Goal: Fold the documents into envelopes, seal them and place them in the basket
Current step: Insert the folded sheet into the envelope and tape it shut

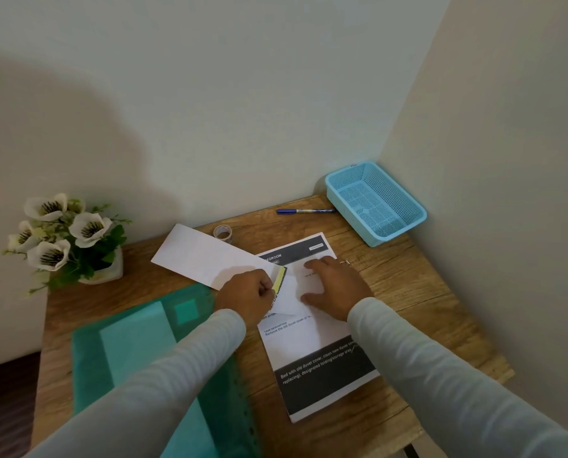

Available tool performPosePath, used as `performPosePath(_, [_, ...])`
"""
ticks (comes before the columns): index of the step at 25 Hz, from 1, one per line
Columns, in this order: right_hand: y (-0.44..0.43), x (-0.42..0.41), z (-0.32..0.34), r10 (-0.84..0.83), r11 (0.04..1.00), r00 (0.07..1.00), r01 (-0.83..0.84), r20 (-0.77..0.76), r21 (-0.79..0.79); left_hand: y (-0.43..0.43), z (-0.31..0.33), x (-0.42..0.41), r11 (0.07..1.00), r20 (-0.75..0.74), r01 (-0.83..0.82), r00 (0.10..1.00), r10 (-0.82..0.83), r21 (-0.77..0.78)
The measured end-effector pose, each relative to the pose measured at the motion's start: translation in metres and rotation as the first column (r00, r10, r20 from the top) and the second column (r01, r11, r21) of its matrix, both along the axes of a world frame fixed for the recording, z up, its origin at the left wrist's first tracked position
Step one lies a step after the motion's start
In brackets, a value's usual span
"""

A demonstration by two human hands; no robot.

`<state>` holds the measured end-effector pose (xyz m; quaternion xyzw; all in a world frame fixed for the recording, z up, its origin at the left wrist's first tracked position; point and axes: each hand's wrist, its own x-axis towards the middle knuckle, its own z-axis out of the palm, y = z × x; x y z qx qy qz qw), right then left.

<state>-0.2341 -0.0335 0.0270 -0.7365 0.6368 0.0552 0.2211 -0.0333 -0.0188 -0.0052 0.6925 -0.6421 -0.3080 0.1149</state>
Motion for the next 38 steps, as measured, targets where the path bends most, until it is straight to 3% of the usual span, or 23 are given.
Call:
performPosePath(2, [-0.002, 0.002, 0.002, 0.090, 0.996, 0.987, -0.087, -0.135, 0.022, 0.000, -0.002, 0.000, 1.000, -0.014, -0.007, 1.000, 0.007, 0.017])
performPosePath(7, [-0.012, 0.008, 0.002, 0.108, 0.992, 0.981, -0.097, -0.163, 0.075, 0.001, -0.003, 0.000, 0.999, -0.071, -0.041, 0.997, 0.041, -0.002])
performPosePath(15, [-0.014, -0.023, 0.015, -0.026, 0.986, 0.999, 0.020, 0.033, 0.166, 0.002, -0.002, 0.004, 0.999, -0.137, -0.041, 0.990, 0.041, 0.005])
performPosePath(21, [-0.013, -0.076, 0.040, -0.204, 0.977, 0.956, 0.185, 0.211, 0.109, -0.004, 0.000, -0.001, 1.000, -0.111, -0.014, 0.994, 0.014, 0.005])
performPosePath(26, [-0.001, -0.066, 0.042, -0.228, 0.974, 0.923, 0.214, 0.310, 0.079, -0.006, 0.002, -0.006, 1.000, -0.149, 0.002, 0.989, 0.003, 0.031])
performPosePath(38, [0.003, -0.037, 0.046, -0.255, 0.966, 0.900, 0.216, 0.354, 0.145, -0.003, 0.006, -0.006, 1.000, -0.179, -0.016, 0.984, 0.019, 0.021])
